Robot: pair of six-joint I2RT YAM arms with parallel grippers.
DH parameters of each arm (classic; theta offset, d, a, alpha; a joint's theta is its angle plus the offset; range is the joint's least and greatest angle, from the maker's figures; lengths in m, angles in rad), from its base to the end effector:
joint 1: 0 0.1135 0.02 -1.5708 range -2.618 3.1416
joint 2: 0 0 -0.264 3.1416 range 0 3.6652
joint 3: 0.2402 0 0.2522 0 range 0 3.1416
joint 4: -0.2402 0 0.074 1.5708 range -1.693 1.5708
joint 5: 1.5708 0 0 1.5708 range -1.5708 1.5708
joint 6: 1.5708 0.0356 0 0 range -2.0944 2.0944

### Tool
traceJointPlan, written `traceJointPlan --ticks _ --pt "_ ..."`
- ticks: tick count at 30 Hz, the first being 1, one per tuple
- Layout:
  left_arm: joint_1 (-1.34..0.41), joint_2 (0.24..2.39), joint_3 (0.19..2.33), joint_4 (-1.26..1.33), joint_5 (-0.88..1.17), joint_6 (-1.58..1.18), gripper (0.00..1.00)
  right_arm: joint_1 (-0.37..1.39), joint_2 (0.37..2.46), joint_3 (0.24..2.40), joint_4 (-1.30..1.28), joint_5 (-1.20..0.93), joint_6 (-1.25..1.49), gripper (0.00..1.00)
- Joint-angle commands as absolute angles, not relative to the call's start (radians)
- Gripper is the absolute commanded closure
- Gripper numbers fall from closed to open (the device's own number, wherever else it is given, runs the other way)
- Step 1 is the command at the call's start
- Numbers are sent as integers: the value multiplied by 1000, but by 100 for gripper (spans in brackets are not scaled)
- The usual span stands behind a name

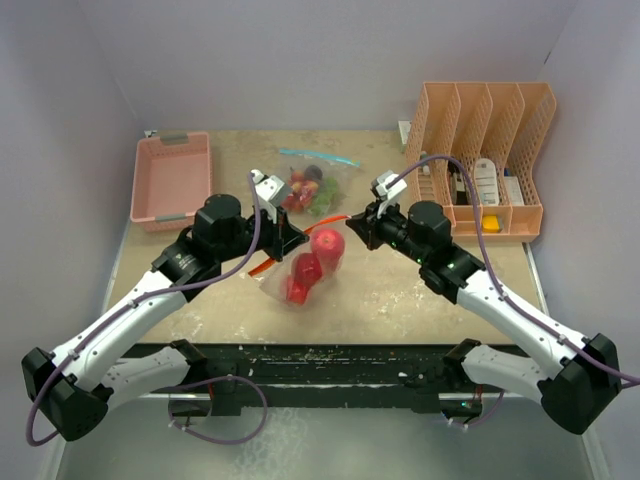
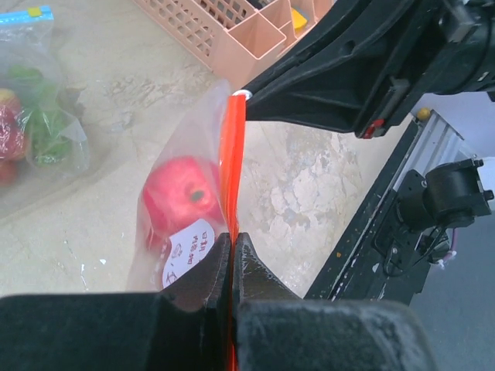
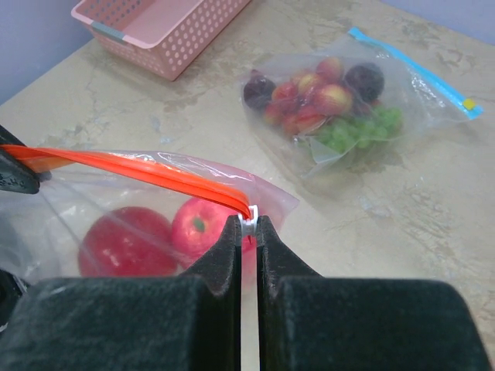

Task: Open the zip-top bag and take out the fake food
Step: Unzip the zipper food storage bag at the center of the board, then open the zipper of the food storage bag at the center of the board.

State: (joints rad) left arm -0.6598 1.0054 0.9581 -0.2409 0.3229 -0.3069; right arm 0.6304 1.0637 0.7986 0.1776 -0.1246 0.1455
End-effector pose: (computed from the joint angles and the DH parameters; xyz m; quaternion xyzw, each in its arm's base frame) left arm 0.1743 -0.1495 0.3541 0.2335 0.7617 -0.3885 0.4630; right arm 0.2016 0.1526 0.3284 -0.2175 0.7043 0.2975 0.6067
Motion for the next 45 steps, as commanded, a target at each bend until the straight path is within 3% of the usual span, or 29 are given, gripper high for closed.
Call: traceJointPlan --ticks 1,7,9,11,18,21,25,29,34,41,43,45 --pt "-647 995 1004 -180 314 -338 100 611 1047 851 87 41 122 95" --pt "-647 1049 995 -131 295 -360 100 610 1003 905 85 73 224 41" --pt "-647 1054 1036 -167 243 -336 100 610 979 925 77 38 266 28" --pt "-647 1066 1099 -226 185 -305 100 609 961 934 79 20 302 25" --pt "-650 1142 1255 -400 68 -257 100 609 966 883 141 -39 414 30" --pt "-656 1185 1224 -399 47 -269 100 610 964 829 161 -86 555 33" --pt "-661 1212 1102 -242 84 -348 100 609 957 771 184 -95 669 30" --pt "-686 1286 1039 -135 164 -403 85 611 935 692 249 -80 776 27" --pt "-721 1337 1023 -32 307 -448 57 609 948 615 317 -47 858 26" --pt "-735 1296 1021 10 376 -475 21 609 960 556 394 -31 916 34" --pt "-735 1288 1020 8 373 -472 15 610 958 551 399 -27 916 43" --pt "-735 1290 1013 9 369 -471 15 609 948 542 404 -20 918 65"
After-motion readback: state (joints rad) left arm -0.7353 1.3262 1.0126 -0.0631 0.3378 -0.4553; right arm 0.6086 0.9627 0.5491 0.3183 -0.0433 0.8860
